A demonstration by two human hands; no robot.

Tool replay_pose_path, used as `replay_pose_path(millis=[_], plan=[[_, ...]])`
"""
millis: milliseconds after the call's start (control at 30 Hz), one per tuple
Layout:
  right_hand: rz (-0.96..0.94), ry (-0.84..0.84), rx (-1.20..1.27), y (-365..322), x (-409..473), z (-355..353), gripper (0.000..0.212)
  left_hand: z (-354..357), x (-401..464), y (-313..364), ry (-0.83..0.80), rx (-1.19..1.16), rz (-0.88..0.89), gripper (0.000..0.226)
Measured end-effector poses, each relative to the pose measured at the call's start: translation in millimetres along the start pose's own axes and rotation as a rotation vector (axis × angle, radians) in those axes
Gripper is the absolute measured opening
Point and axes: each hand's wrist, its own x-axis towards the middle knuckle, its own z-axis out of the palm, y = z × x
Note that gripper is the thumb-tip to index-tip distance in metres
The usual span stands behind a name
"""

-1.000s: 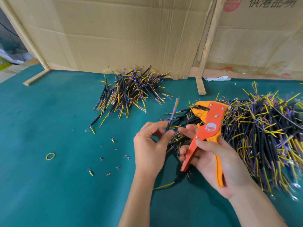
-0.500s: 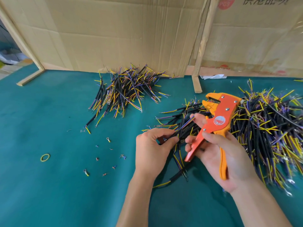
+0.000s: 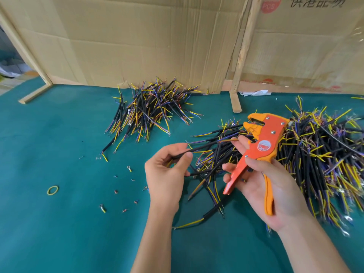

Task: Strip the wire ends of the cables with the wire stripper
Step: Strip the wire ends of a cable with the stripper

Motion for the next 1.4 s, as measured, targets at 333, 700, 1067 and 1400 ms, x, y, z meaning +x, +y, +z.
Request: replay_pose_path(millis=[333,700,1067,1400], plan=[[0.006,-0.028,-0.049,3,-1,1,0.068,-5,1,12,-0.018,-0.432,-0.193,0.022],[0.186,-0.196,-0.108,6,-1,-4,0.066,-9,8,13,0.011,-0.592,-0.21,0.013],[0.492,-0.268,-0.118,-2,-4,-1,0.084,-16,14,7,0.02,-0.527,-0.23,0.029],[0.372,-0.289,-0.091,0,-4,7,0.067,-2,4,-3,-0.164,0.037,0.028,0.026]])
